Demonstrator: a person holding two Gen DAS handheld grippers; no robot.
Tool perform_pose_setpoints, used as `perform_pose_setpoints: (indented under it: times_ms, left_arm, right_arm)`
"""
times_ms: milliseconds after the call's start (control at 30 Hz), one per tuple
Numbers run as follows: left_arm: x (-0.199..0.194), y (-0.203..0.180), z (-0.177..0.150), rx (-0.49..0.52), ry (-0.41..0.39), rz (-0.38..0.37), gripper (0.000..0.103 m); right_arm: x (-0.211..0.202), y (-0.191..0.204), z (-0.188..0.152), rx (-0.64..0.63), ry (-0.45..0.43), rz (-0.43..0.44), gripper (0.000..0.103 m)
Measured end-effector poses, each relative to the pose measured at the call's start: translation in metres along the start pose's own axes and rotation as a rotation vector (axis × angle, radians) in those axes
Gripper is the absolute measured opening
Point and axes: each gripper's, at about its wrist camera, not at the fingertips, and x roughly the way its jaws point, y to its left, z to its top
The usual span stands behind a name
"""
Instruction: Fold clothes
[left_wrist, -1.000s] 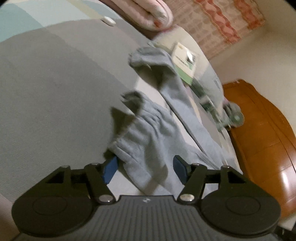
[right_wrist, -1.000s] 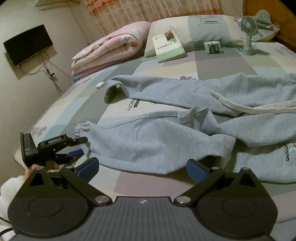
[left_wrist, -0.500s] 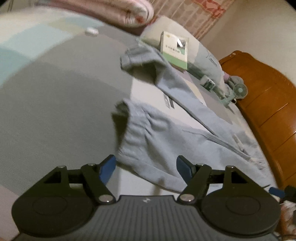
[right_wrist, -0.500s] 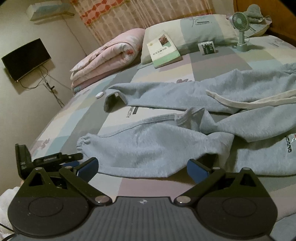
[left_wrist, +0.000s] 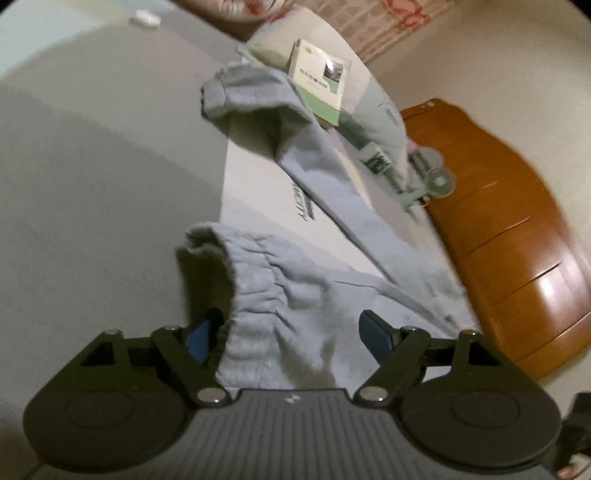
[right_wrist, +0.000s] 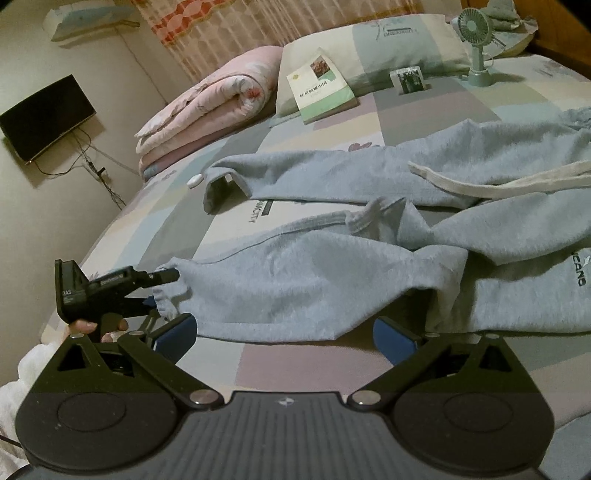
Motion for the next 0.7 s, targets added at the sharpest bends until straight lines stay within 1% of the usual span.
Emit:
perform_pose_setpoints:
  times_ms: [33, 67, 100, 167, 200, 267, 400, 500, 600, 700]
  left_arm:
    - [-0.001, 0.003, -0.002, -0.009, -0.012, 0.006, 0.066]
    - [-0.003, 0.005, -0.005, -0.017, -0.024, 0.013, 0.052]
    - [-0.004, 0.008, -0.007, -0.026, -0.036, 0.019, 0.039]
    - [-0.008, 0.016, -0.013, -0.071, -0.057, 0.015, 0.03]
    - [-0.011, 0.017, -0.015, -0.076, -0.063, 0.018, 0.027]
    - [-0.016, 0.01, -0.018, -0.046, -0.075, 0.044, 0.026]
    - [-0.036, -0.005, -0.012, -0.007, -0.099, 0.092, 0.025]
    - [-0.058, -0.015, -0.002, 0.05, -0.122, 0.158, 0.025]
    - [-0.077, -0.02, 0.01, 0.105, -0.126, 0.246, 0.024]
    - [-0.091, -0.018, 0.022, 0.124, -0.136, 0.33, 0.024]
  right_arm:
    - [0.0, 0.0, 0.0, -0.001, 0.003, -0.001, 0.103]
    - [0.001, 0.0, -0.001, -0.001, 0.006, -0.002, 0.103]
    - [0.0, 0.0, -0.001, -0.001, 0.005, -0.004, 0.103]
    - [-0.002, -0.001, 0.0, -0.001, -0.001, -0.007, 0.103]
    - [-0.002, -0.001, 0.0, 0.0, -0.004, -0.008, 0.103]
    - [-0.004, -0.001, 0.0, 0.0, -0.011, -0.011, 0.103]
    - [-0.01, -0.003, 0.002, 0.002, -0.031, -0.019, 0.103]
    - [-0.016, -0.007, 0.003, 0.01, -0.051, -0.023, 0.103]
    - [-0.021, -0.011, 0.005, 0.025, -0.068, -0.023, 0.103]
    - [-0.024, -0.014, 0.005, 0.032, -0.082, -0.026, 0.103]
